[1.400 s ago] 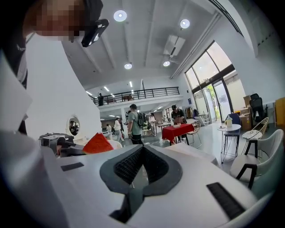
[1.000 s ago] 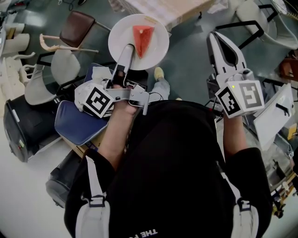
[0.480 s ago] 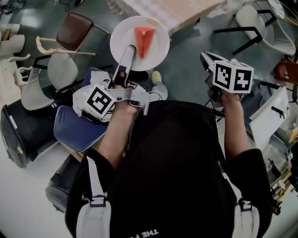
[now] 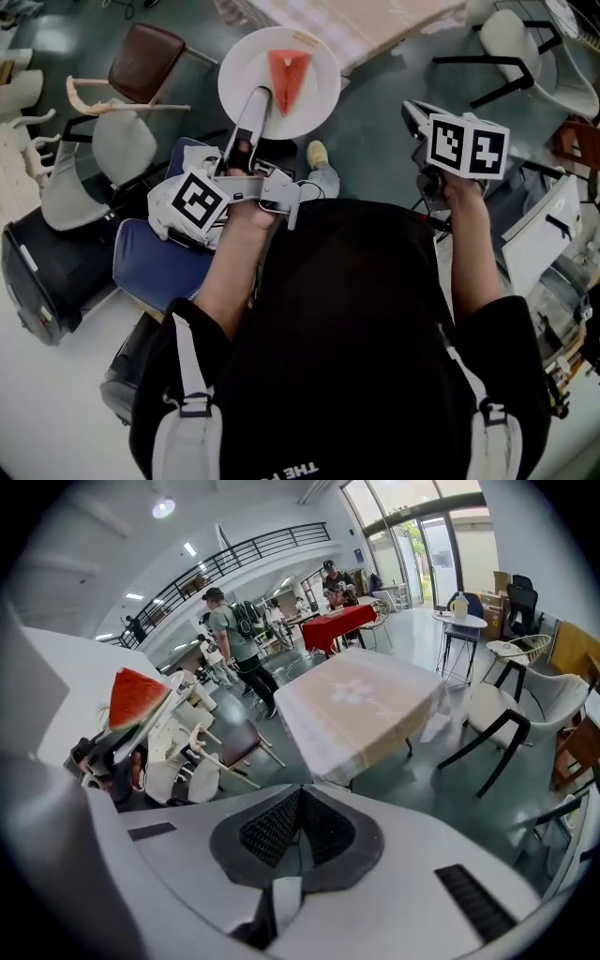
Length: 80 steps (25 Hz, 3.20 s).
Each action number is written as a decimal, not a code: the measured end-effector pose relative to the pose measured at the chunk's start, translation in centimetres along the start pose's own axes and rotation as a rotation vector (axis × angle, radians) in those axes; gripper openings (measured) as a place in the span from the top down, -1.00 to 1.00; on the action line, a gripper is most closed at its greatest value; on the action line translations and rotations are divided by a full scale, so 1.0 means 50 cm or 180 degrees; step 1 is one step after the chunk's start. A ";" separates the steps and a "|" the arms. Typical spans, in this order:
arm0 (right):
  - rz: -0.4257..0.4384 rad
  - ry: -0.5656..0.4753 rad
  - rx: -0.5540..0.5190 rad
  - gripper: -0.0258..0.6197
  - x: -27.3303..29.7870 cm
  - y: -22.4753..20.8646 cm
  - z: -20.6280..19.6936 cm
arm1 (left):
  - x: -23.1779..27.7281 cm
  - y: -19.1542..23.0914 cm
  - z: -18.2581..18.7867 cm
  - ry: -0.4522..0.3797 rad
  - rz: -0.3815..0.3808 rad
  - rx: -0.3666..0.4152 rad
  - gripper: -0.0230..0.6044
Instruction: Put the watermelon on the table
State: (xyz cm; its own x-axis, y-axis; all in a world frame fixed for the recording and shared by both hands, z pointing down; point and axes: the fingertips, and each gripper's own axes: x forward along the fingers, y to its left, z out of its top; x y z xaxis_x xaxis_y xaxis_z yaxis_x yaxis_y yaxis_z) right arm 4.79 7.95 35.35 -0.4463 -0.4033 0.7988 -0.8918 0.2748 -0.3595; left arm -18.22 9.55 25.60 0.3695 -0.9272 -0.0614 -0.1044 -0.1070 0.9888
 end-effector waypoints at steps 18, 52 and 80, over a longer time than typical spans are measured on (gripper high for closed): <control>0.0062 -0.0057 0.0016 0.89 0.106 0.023 0.117 | 0.088 0.047 0.094 0.0065 0.0071 -0.0006 0.88; 0.0185 -0.0124 0.0026 0.89 0.156 -0.100 0.285 | 0.294 0.044 0.094 0.0008 0.0089 0.0064 0.88; 0.0625 0.0048 -0.0264 0.89 0.292 -0.168 0.503 | 0.562 0.067 0.100 -0.0157 0.0245 0.0251 0.88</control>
State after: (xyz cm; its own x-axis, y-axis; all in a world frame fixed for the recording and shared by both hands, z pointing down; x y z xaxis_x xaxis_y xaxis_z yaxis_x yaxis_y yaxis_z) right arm 3.90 -22.20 37.89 -0.6092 -0.3219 0.7247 -0.7783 0.4180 -0.4686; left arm -12.80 -18.64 26.51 0.3119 -0.9501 0.0059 -0.2037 -0.0608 0.9771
